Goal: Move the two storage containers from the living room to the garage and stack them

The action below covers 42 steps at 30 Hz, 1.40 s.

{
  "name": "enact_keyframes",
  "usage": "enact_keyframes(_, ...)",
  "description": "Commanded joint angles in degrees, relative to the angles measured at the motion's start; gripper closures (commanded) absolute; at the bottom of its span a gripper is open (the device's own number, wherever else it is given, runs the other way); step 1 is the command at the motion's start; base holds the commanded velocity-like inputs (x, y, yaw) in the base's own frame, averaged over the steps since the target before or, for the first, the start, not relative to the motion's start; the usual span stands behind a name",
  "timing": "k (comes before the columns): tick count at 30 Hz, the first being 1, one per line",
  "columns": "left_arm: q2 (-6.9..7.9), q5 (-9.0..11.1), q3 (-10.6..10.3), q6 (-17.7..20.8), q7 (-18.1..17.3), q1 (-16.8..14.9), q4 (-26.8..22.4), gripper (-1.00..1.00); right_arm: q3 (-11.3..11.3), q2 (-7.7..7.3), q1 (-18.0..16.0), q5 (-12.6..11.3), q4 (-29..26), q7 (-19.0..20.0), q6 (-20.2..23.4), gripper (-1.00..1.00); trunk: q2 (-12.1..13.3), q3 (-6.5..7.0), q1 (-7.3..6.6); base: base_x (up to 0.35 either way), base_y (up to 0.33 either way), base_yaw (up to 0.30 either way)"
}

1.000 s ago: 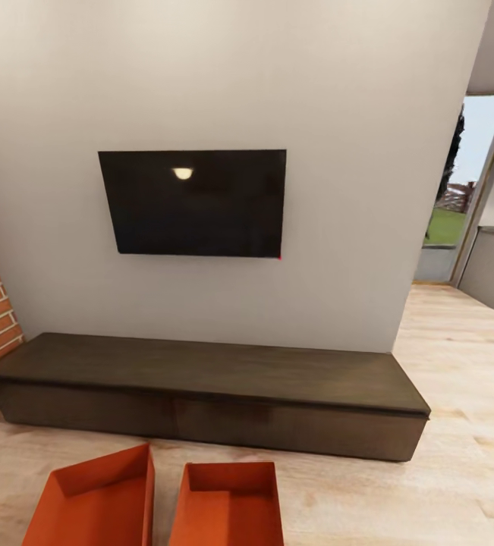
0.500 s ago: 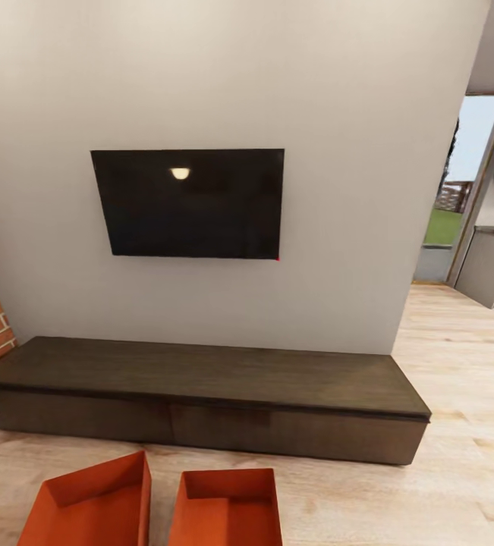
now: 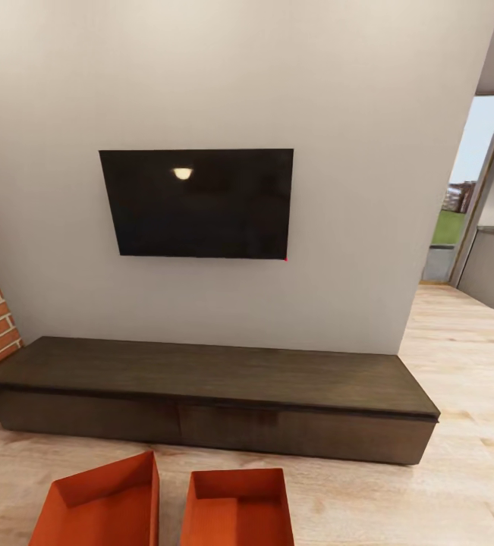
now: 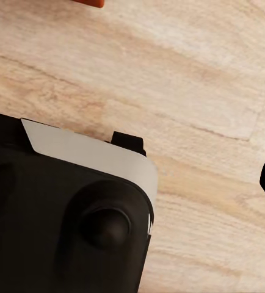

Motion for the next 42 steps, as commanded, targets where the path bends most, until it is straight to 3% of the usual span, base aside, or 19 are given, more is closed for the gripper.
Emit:
enact_keyframes(1,-0.01,0.3,0.0,-0.1,0.0,0.0,0.0,-1.0,0.5,0.03,-0.1,-0.2,0.2,-0.2,-0.3,-1.0,0.0,-0.05,0.0,0.0,0.01,0.0)
enact_keyframes(17,-0.01,0.3,0.0,-0.1,0.0,0.0,0.0,-1.0,0.3,0.07,-0.1,-0.2,0.2,-0.2,-0.3,-1.0,0.0,-0.05,0.0,0.0,0.001,0.147)
enact_keyframes(42,-0.01,0.3,0.0,-0.1,0.0,0.0,0.0,-1.0,0.5,-0.07,-0.1,-0.3,0.2,-0.1,-0.1,-1.0,0.0,-0.05,0.0,0.0,0.0,0.005)
